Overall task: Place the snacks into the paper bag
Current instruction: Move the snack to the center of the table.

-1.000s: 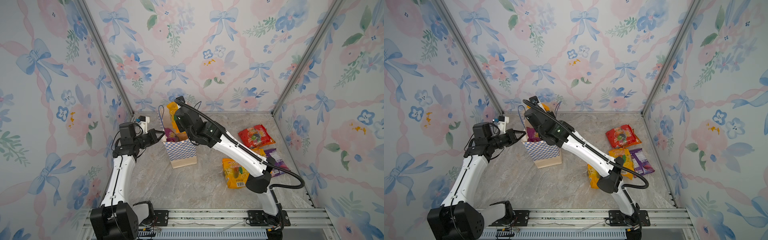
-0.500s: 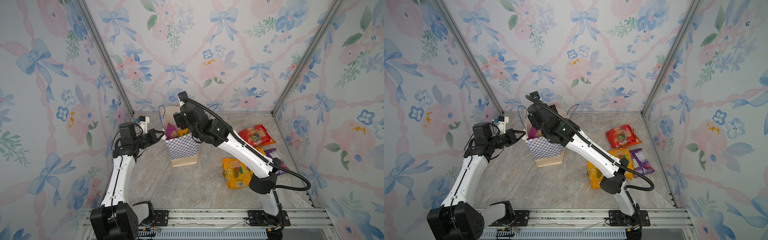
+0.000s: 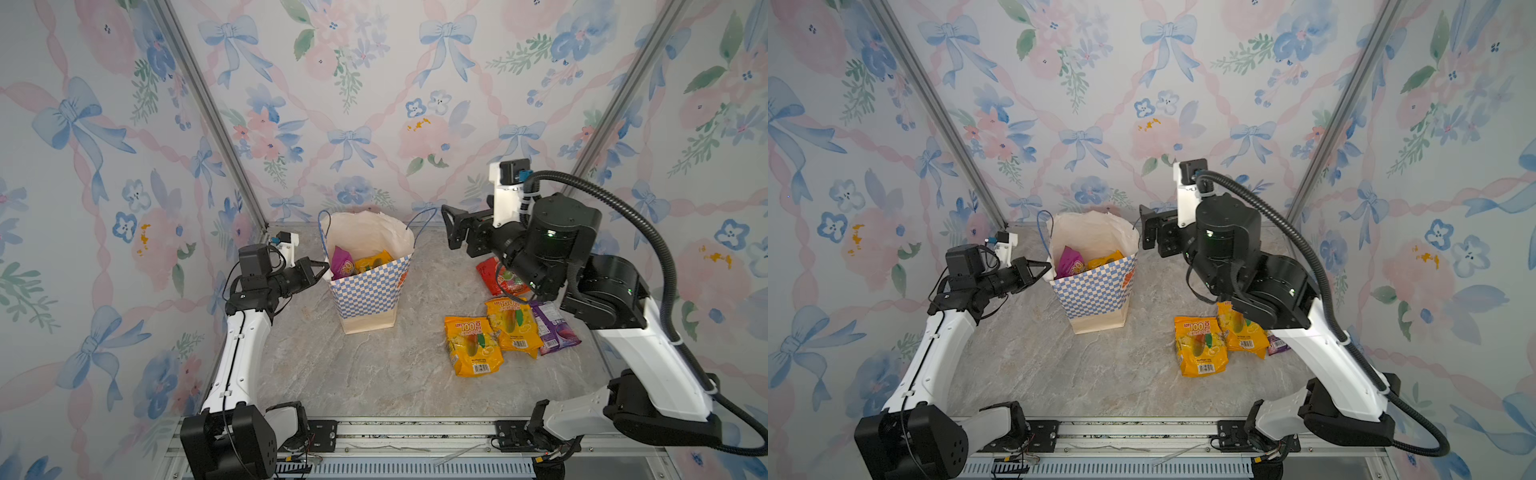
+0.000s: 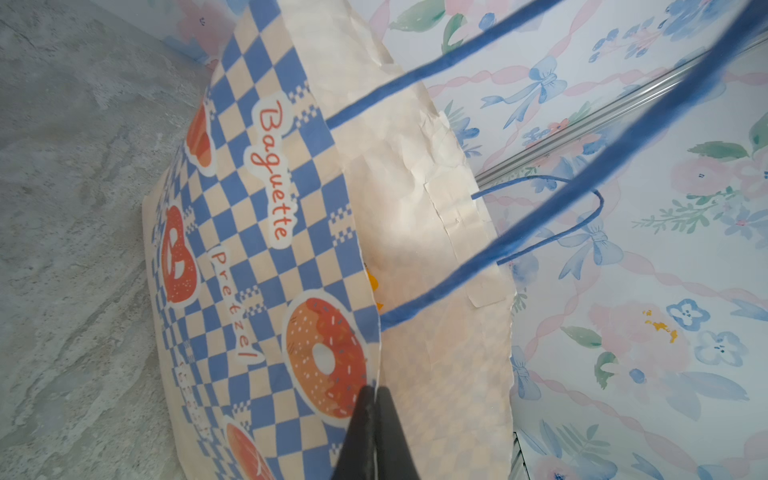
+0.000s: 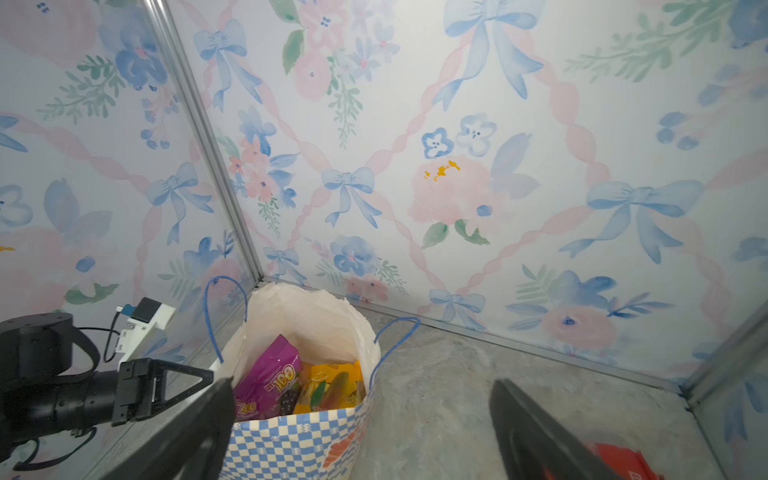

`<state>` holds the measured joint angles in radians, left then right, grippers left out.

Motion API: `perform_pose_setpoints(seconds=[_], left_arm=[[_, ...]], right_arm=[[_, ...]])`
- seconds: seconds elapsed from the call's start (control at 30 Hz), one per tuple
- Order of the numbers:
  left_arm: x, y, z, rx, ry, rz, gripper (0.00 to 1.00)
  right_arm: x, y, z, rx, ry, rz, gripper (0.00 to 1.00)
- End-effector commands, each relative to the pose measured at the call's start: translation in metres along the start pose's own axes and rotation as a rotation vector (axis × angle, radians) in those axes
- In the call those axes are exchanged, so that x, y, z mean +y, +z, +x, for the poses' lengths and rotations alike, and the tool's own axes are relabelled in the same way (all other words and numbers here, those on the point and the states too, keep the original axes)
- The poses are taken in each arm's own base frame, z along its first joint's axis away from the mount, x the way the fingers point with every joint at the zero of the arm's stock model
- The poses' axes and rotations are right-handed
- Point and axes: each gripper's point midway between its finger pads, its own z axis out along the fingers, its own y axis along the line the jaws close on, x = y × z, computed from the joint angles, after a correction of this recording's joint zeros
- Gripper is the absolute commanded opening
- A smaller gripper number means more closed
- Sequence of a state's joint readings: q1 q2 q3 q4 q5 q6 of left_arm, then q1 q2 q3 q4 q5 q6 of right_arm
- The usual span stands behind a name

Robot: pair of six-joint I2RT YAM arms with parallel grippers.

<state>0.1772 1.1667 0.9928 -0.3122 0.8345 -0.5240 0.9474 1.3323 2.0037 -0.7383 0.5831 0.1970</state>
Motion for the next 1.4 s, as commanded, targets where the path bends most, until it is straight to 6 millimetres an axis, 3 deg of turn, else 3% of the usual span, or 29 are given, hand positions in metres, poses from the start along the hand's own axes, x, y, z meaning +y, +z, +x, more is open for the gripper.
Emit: perform_pose_setpoints(seconds=[0.0,0.1,0.23,0.5,0.6,0.67,1.03,1.37], left_arm=[[-0.009,-0.001,-0.006,-0.007,0.037,0.02,0.0],[-0.009,0.001,-0.007,-0.003,0.032,0.02,0.0],[-0.01,0.001,-0.008,-0.004,0.033,0.02,0.0],[-0.014,0.002,-0.01,-0.006,0.038,0.025,0.0],[-0.013,0.003,-0.011,-0.003,0.039,0.026,0.0],[-0.012,0.004,-0.01,-0.002,0.035,0.019,0.0],[-0.015,0.003,-0.009,-0.011,0.042,0.011,0.0],[-0.01,0.006,-0.006,0.003,0.036,0.01,0.0]], right_arm=[[-0.04,-0.003,0.035,0.071,0.13,0.076,0.97],[-0.083,-0.008,0.07,0.148,0.217,0.17,0.97],[-0.118,-0.006,0.136,0.355,0.256,0.295,0.97],[-0.128,-0.008,0.3,0.808,0.333,0.424,0.96],[-0.132,-0.017,0.352,0.922,0.373,0.479,0.96],[-0.135,-0.025,0.376,0.967,0.402,0.513,0.97],[-0.15,-0.069,0.447,1.034,0.564,0.597,0.96],[-0.138,-0.056,0.473,1.054,0.648,0.502,0.96]])
